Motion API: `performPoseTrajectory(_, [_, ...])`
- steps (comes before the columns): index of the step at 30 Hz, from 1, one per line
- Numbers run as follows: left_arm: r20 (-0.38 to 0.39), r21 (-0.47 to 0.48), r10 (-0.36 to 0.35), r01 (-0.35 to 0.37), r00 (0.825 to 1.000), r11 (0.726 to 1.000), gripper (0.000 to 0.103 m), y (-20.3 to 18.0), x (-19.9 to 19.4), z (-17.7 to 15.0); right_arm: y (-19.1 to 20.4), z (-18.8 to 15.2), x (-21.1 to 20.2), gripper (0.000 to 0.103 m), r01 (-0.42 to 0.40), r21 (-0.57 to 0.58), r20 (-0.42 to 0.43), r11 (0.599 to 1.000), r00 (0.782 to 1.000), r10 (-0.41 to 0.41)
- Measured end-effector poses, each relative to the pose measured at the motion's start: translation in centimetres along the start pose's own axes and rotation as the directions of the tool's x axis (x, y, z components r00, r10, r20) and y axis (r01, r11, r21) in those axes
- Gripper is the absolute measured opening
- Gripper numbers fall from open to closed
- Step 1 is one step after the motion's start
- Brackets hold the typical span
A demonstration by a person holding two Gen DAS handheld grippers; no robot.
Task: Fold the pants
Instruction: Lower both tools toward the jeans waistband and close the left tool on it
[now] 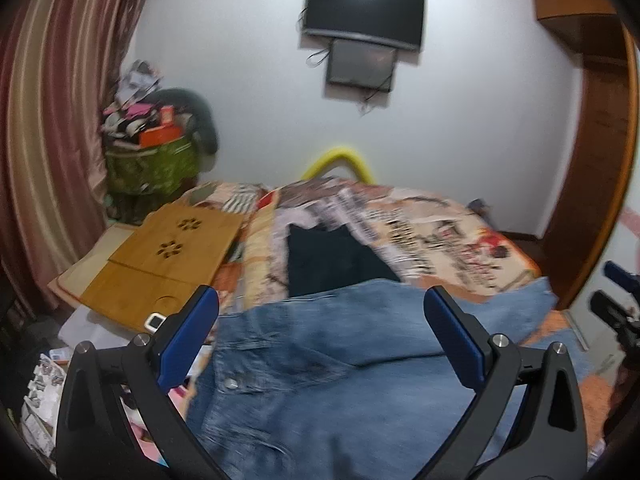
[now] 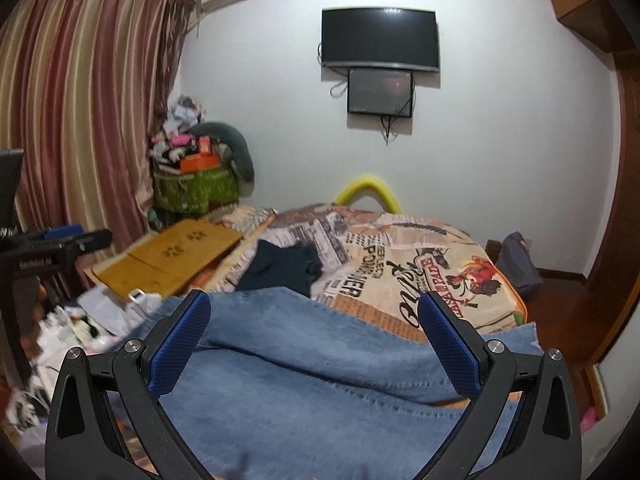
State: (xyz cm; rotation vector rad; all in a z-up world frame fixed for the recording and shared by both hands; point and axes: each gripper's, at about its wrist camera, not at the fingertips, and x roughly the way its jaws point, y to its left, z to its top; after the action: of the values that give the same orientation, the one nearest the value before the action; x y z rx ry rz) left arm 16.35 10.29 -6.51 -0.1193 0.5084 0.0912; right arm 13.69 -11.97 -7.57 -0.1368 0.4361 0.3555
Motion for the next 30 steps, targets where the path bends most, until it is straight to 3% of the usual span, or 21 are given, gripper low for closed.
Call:
performPoseTrajectory(6, [-0.147, -0.038, 0.063, -0.070, 0.987, 0.997, 0.103, 5.5, 9.1, 0.3, -1.4, -0.9, 6.5, 0.103, -0.035, -0.072, -0.133, 0.997, 0.991, 0.025])
performPoseTrajectory(9, [-0.233, -0.017, 0.120, -0.128, 0.965, 0.992, 0.103, 7.6, 13.6, -0.4, -2.4, -1.1, 9.8, 0.103, -0.070, -0.081, -0.210, 0.994, 0.976, 0.052])
performPoseTrajectory(12, [-0.322, -0.028, 0.122, -0.138, 0.939, 0.990, 0.102, 9.5, 17.8, -1.4, -3.4, -1.5, 12.3, 0.103, -0.115, -0.068, -0.268, 0.991, 0.959, 0.093])
performPoseTrajectory(17, [-0.456, -0.034, 0.105, -0.136, 0.884, 0.990, 0.086, 11.0, 24.2, -3.6, -4.8, -2.2, 18.1, 0.103, -0.162, -0.034, -0.373, 0.986, 0.918, 0.138])
performPoseTrajectory(21, [-0.567, -0.053, 0.081, -0.134, 0.820, 0.990, 0.071, 11.8, 28.6, -5.6, -5.2, -2.9, 22.2, 0.101, -0.200, -0.026, -0.449, 0.979, 0.878, 0.168])
performPoseTrajectory(23, [-0.597, -0.067, 0.062, -0.126, 0.800, 0.990, 0.067, 12.0, 30.0, -6.4, -5.3, -3.2, 24.0, 0.101, -0.214, -0.031, -0.478, 0.976, 0.861, 0.174])
performPoseTrajectory(25, [-0.606, -0.054, 0.066, -0.123, 0.793, 0.991, 0.066, 11.7, 30.7, -7.0, -5.2, -3.5, 25.6, 0.098, -0.228, -0.040, -0.508, 0.973, 0.843, 0.177])
performPoseTrajectory(30, [-0.611, -0.005, 0.075, -0.098, 0.788, 0.995, 0.059, 10.8, 32.3, -7.5, -4.9, -4.4, 28.5, 0.076, -0.249, -0.062, -0.561, 0.967, 0.810, 0.172])
